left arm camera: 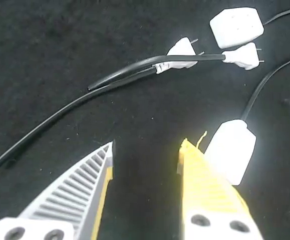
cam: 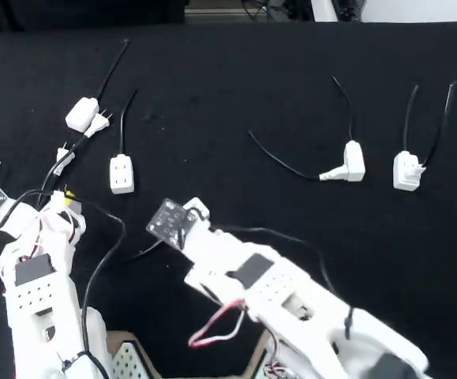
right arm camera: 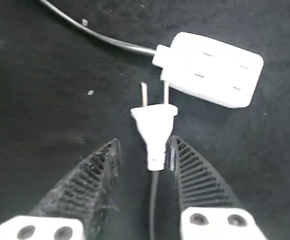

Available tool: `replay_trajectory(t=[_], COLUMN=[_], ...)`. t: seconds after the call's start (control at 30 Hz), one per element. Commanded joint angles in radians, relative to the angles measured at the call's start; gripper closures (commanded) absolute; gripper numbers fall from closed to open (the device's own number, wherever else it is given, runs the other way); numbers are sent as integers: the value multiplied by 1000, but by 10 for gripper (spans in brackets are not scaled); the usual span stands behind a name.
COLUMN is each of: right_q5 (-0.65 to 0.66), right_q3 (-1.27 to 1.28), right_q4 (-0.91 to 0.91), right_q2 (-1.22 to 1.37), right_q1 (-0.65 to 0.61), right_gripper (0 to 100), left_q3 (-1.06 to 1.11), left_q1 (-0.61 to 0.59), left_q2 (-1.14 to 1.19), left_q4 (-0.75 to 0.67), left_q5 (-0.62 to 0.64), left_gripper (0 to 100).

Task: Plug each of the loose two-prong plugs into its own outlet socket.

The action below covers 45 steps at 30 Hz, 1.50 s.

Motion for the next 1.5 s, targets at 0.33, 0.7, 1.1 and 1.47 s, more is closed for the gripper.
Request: replay_trajectory(t=[0.33, 0.7, 1.1, 1.47], right_q5=[55, 55, 164, 127], right_q3=[-232, -229, -208, -206], right_q4=[-61, 2, 169, 160], right_q2=[318, 237, 104, 97], right_q1=[64, 193, 511, 632], right_gripper=[861, 982, 876, 868], left_q3=[-59, -59, -59, -59], left_q1=[-7, -7, -7, -7], left_q2=[-12, -12, -12, -12], left_q4=[2, 2, 2, 2], left_q5=[11, 11, 11, 11], left_gripper=[787, 787, 787, 787])
